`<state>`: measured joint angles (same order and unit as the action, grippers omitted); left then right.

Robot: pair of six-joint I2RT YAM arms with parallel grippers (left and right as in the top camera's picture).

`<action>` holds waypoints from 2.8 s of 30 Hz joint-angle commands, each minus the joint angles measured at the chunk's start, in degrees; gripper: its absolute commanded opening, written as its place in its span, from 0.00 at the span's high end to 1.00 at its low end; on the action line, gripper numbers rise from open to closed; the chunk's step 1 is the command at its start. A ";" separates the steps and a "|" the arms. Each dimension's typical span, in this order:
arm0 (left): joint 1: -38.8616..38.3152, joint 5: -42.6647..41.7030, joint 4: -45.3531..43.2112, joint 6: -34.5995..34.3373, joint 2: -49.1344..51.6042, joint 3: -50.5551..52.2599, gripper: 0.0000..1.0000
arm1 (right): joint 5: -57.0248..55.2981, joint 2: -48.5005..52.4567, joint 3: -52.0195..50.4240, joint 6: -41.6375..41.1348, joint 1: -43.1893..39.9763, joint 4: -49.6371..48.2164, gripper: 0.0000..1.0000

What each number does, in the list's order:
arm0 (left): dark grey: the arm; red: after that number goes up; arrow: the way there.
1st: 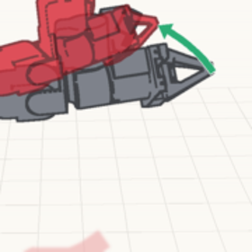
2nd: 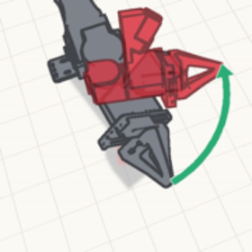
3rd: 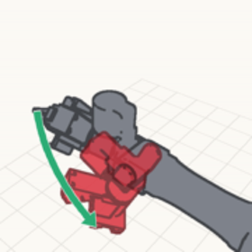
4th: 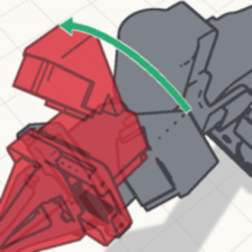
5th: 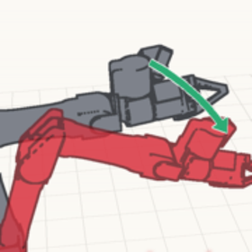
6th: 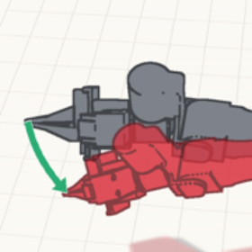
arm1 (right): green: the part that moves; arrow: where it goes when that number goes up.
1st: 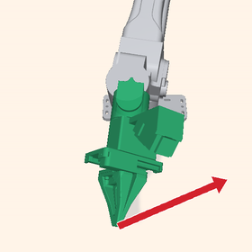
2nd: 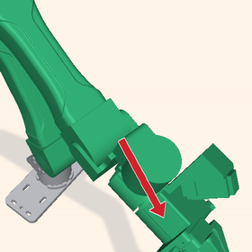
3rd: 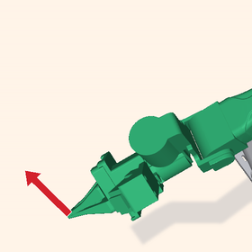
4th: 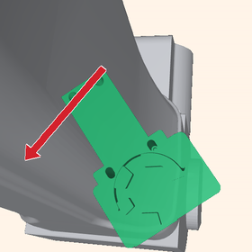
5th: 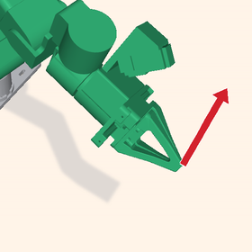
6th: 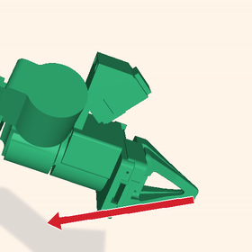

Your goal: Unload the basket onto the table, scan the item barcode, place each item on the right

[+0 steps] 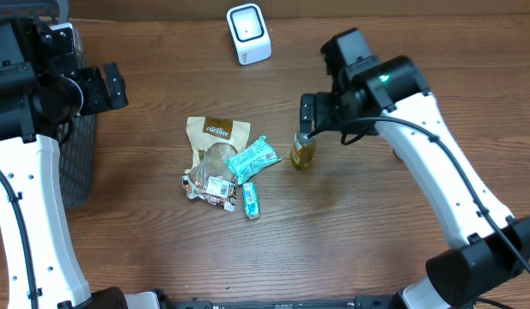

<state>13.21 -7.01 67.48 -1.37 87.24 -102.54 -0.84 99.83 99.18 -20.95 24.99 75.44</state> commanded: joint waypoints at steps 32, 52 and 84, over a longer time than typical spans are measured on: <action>-0.11 0.11 -0.17 -0.35 0.13 -0.63 0.01 | -1.60 5.09 -12.46 3.19 4.20 -15.67 0.10; -0.11 0.11 -0.17 -0.37 0.13 -0.63 0.00 | -1.60 5.11 -12.87 3.19 4.20 -16.63 0.18; -0.11 0.11 -0.17 -0.35 0.13 -0.63 0.01 | -1.60 5.11 -12.87 3.21 4.20 -17.38 0.19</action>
<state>13.21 -7.01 67.46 -1.37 87.24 -102.54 -1.89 104.71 86.80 -17.96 28.93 58.28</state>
